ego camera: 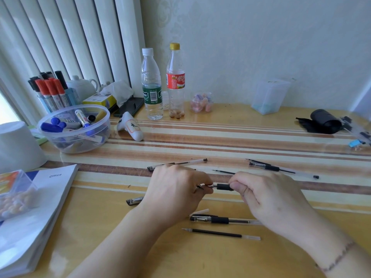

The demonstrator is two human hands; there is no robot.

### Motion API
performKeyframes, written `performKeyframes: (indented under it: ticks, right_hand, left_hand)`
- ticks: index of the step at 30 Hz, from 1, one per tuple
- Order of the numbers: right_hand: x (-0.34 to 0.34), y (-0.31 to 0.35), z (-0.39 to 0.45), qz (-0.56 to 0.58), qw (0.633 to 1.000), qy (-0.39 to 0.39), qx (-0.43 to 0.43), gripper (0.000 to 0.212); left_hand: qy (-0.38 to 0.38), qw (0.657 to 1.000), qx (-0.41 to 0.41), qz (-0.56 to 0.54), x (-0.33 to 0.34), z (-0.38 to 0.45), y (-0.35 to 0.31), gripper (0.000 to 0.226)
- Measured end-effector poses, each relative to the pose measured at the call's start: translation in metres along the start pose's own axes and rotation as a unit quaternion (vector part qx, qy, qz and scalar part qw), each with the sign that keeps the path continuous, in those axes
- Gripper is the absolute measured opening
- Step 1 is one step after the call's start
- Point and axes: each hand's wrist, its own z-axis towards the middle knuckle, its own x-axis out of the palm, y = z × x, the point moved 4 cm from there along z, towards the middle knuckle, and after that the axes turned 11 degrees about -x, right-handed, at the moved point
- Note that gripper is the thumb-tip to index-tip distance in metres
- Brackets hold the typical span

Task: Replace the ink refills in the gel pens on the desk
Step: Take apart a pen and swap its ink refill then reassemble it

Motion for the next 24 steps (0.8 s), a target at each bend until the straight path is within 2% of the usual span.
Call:
performKeyframes:
  ticks: [3,7,13,19,22,24]
  right_hand:
    - [0.0011,0.0003,-0.0005,0.012,1.000,-0.003,0.009,0.053]
    - [-0.0002,-0.0015,0.0009,-0.005,1.000,-0.011,0.001,0.053]
    - [0.0014,0.0015,0.0006,0.007,1.000,0.000,0.001,0.057]
    - [-0.0007,0.0012,0.0003,-0.015,1.000,-0.006,-0.007,0.054]
    - [0.0004,0.0016,-0.0006,-0.020,1.000,0.004,-0.012,0.056]
    - [0.0006,0.0015,-0.0016,-0.019,1.000,0.012,-0.012,0.048]
  left_hand:
    - [-0.021,0.999,-0.027,-0.030,-0.0010,0.0005,0.0019,0.012]
    - [0.023,0.999,-0.030,-0.007,-0.0015,-0.0009,-0.0018,0.032]
    - [0.003,1.000,-0.026,-0.016,-0.0001,0.0003,-0.0002,0.008]
    - [0.030,0.999,-0.029,-0.007,-0.0020,-0.0010,-0.0006,0.032]
    - [0.026,1.000,-0.009,0.002,-0.0012,-0.0003,-0.0003,0.015]
    - [0.022,1.000,-0.004,0.007,0.0003,0.0001,-0.0004,0.008]
